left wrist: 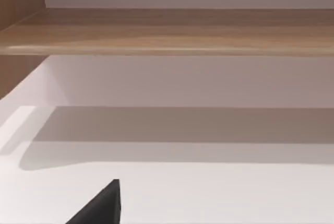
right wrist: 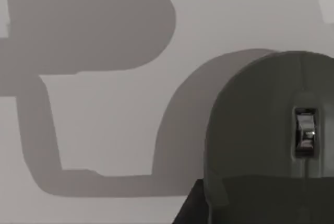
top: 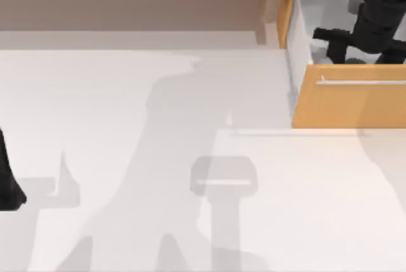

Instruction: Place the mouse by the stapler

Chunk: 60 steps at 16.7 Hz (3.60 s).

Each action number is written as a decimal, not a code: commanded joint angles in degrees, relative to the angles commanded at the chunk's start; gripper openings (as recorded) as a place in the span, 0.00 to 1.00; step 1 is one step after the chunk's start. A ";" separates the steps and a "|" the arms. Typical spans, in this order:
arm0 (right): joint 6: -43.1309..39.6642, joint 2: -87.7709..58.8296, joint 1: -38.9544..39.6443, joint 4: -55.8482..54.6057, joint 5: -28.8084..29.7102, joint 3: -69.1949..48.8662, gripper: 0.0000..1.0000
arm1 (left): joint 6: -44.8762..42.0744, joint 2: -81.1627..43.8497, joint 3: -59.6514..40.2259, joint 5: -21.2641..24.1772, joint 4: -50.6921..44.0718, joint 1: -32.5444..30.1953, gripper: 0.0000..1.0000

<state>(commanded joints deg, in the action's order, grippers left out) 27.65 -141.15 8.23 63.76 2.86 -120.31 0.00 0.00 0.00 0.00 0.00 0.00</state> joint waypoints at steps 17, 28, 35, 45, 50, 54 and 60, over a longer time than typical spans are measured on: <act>-31.73 31.32 -11.65 -3.34 0.41 17.17 0.00 | 0.00 0.00 0.00 0.00 0.00 0.00 1.00; -56.58 50.92 -35.46 -10.92 -4.33 52.68 0.00 | 0.00 0.00 0.00 0.00 0.00 0.00 1.00; -65.14 55.18 -46.20 -16.06 -6.75 69.87 0.00 | 0.00 0.00 0.00 0.00 0.00 0.00 1.00; -66.69 55.33 -48.33 -17.13 -7.04 73.83 0.00 | 0.00 0.00 0.00 0.00 0.00 0.00 1.00; -66.64 55.77 -48.29 -17.67 -7.08 73.50 0.00 | 0.00 0.00 0.00 0.00 0.00 0.00 1.00; -66.59 56.33 -48.26 -18.58 -7.14 73.06 0.00 | 0.00 0.00 0.00 0.00 0.00 0.00 1.00; -66.56 56.75 -48.27 -20.17 -7.24 72.73 0.00 | 0.00 0.00 0.00 0.00 0.00 0.00 1.00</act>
<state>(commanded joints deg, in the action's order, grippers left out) -38.91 -84.40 -40.04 43.58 -4.38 -47.58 0.00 0.00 0.00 0.00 0.00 0.00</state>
